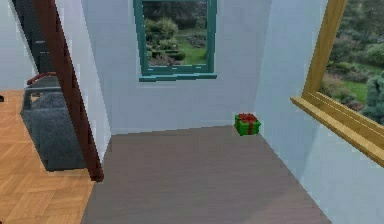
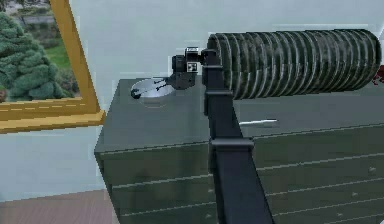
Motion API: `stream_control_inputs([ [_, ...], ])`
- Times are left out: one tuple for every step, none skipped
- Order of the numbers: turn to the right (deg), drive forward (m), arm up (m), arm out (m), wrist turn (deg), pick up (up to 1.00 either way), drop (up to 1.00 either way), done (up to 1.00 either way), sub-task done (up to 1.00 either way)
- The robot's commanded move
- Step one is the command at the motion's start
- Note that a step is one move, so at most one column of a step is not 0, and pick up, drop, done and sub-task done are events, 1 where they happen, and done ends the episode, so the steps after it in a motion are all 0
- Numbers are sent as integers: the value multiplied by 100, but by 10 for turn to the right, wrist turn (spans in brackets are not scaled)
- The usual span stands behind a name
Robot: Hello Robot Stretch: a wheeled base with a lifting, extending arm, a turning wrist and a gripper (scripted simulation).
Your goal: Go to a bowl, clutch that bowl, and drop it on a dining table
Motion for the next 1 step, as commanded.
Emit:
stream_control_inputs([
  [0, 0, 0, 0, 0, 100, 0, 0, 0],
])
